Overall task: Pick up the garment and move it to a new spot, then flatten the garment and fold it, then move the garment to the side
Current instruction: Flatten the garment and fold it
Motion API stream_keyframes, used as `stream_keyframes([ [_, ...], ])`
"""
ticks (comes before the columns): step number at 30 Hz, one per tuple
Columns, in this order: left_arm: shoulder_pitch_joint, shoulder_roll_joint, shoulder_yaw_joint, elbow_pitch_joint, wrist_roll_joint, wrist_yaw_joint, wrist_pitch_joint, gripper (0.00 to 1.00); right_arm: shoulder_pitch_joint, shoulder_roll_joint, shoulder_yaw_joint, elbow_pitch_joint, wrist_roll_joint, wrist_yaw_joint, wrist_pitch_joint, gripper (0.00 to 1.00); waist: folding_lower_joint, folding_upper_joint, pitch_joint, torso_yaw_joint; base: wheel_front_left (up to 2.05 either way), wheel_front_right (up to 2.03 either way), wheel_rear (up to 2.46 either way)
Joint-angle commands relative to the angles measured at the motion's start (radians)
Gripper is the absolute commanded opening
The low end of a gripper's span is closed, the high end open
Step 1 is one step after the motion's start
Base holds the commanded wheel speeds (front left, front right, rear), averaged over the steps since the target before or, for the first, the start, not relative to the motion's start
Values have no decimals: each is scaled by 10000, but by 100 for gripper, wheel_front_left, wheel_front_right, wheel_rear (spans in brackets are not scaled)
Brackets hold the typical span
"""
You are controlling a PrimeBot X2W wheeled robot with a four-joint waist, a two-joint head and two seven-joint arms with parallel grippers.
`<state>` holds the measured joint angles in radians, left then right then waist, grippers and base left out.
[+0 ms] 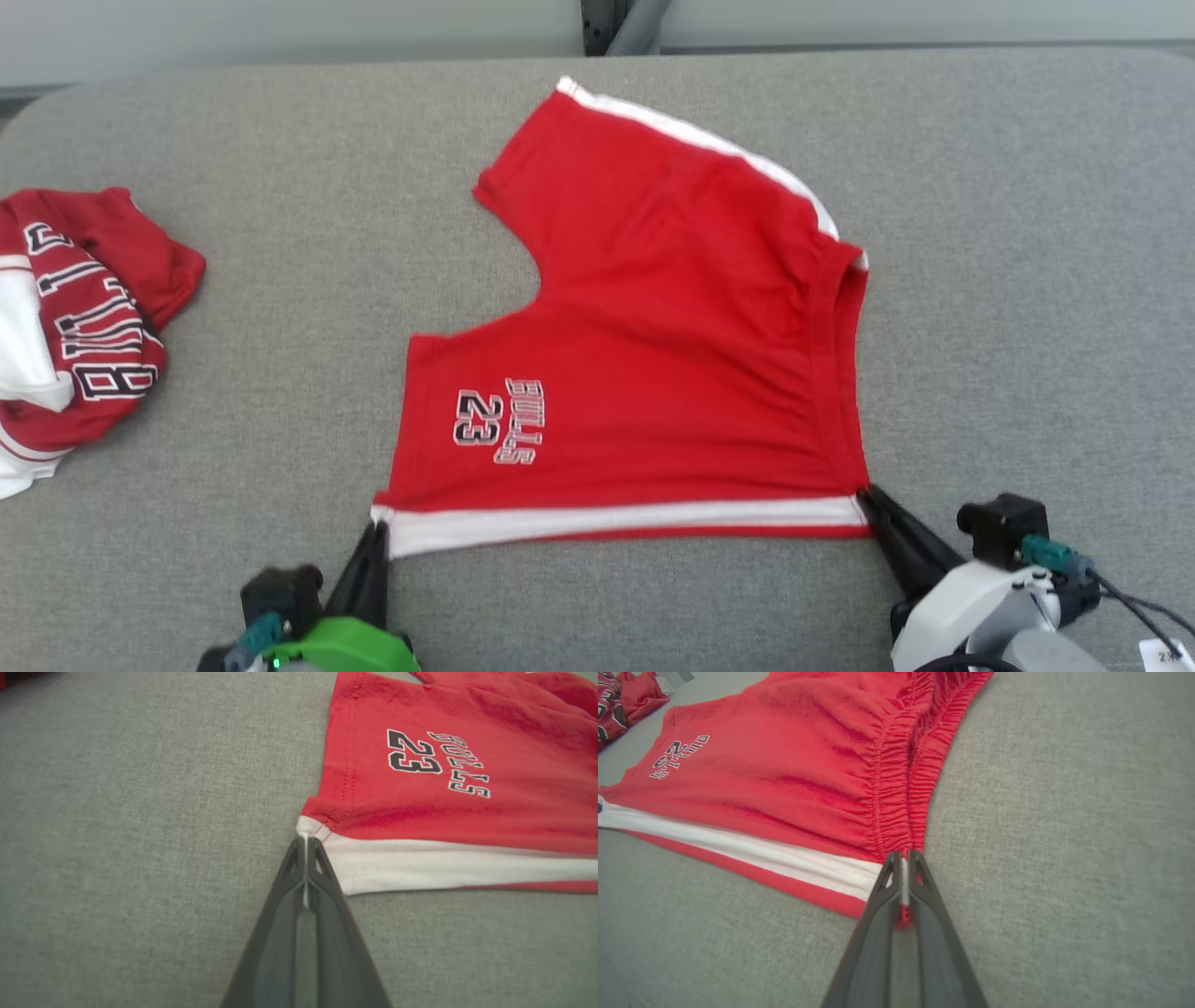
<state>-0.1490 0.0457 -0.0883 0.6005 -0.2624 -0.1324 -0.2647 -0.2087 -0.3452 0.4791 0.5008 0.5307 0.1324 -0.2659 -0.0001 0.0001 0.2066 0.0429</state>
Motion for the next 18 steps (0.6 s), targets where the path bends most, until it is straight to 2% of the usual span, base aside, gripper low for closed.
stream_keyframes([
  [1, 455, 104, -3, 112, 23, 41, 8, 0, 483, -95, 86, 203, 86, -31, 28, 0, 1, -1, -1291, -105, 0, 0, 0],
  [7, 1767, 112, 270, 192, -128, 44, 10, 0, 1516, -342, 821, 298, 343, -31, 34, 0, 1, -1, -1732, -151, 0, 0, 0],
  [10, 1820, 111, 337, -65, -118, 43, 5, 0, 1672, -495, 990, -29, 467, -33, 25, 0, 1, -1, -1572, -156, 0, 0, 0],
  [12, 1492, 113, 263, -311, 51, 43, 5, 0, 1544, -520, 800, -480, 570, -31, 17, 0, 1, -1, -1303, -182, 0, 0, 0],
  [14, 573, 271, 80, -933, 265, 40, 2, 0, 1089, -326, 199, -1252, 842, -28, 10, 0, 1, -1, -707, -318, 0, 0, 0],
  [18, -1225, 583, -308, -1409, 329, 38, 3, 0, 221, 53, -688, -2056, 1365, -25, 2, 0, 1, -1, 207, -591, 0, 0, 0],
])
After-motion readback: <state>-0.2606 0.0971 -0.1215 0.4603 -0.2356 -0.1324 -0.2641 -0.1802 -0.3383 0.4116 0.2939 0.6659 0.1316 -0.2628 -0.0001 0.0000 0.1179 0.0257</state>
